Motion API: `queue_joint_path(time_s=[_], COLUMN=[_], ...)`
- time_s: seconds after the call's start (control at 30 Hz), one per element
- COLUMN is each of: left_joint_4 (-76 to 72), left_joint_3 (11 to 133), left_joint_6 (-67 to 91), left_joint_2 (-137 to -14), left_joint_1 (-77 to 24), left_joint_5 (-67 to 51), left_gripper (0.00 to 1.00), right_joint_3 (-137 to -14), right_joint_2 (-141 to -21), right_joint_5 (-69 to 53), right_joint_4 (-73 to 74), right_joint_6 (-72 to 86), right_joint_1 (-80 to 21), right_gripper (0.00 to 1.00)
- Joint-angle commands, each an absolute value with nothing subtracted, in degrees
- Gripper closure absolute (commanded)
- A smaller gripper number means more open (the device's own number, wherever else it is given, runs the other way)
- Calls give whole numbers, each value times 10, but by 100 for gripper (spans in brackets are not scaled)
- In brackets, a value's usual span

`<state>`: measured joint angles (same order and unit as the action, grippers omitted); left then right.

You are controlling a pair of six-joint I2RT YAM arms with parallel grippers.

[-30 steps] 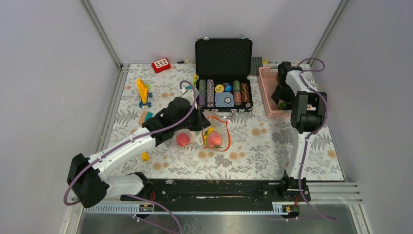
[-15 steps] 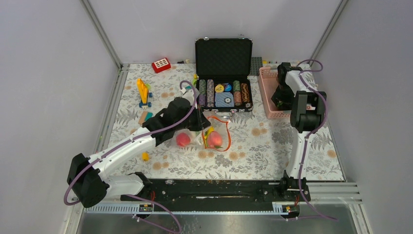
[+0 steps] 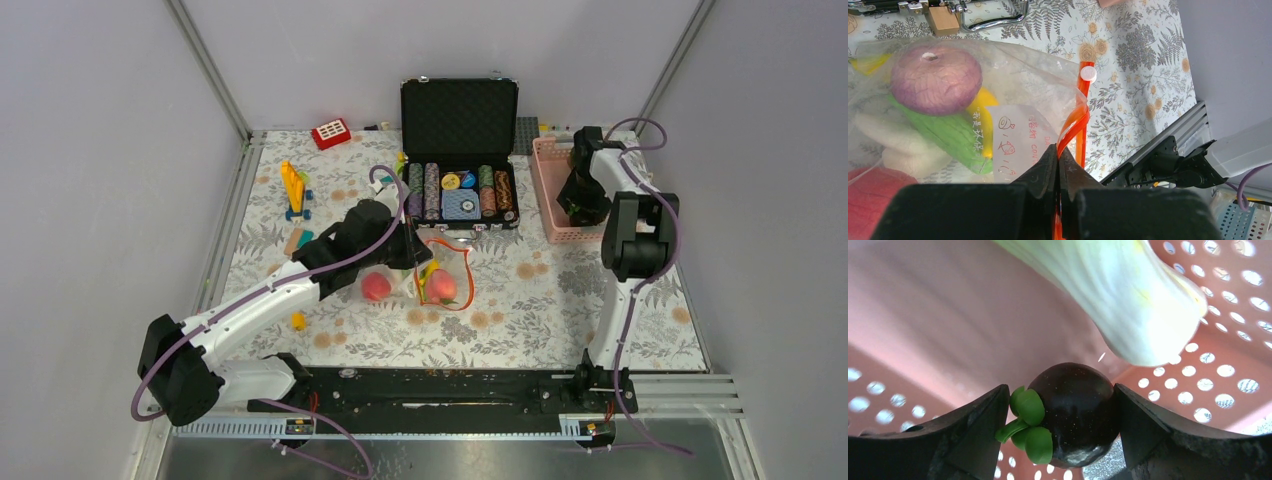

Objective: Place the food in the zip-top bag and seal the zipper
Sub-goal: Pick up the fake fruit from the bin, then place the fake fruit in the zipper food storage bag.

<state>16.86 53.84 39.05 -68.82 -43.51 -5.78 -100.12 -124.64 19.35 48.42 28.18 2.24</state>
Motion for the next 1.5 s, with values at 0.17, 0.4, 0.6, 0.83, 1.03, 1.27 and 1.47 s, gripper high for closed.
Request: queue_joint_path(time_s=[0.17,0.4,0.6,0.83,1.03,1.27,1.47], left_joint_4=[149,144,150,149,148,142,139], left_joint_3=[558,556,562,566,573,564,559], left_joint_6=[388,390,386,385,385,391,392], left_joint_2=[-686,-686,-686,-690,-697,-686,-682], left_joint_1=[-435,-436,-435,-436,-436,-436,-436], left_joint_5=[-53,-52,-53,-54,-70,-75,-82], left_gripper=[100,100,100,100,100,100,100], right_joint_3=[-846,-669,-508,-387,-348,-366,-389], right_joint_2=[-994,-825,-689,-579,-558,-618,-667], right_joint_5=[116,-120,-275,-416,-347,-288,-158], right_joint_4=[301,160,40,-83,-111,-151,-140], right_joint_6=[231,257,279,316,335,359,369], right_joint_1=[20,19,-63,-162,-254,-333,-407], right_gripper=[62,63,65,64,63,63,63])
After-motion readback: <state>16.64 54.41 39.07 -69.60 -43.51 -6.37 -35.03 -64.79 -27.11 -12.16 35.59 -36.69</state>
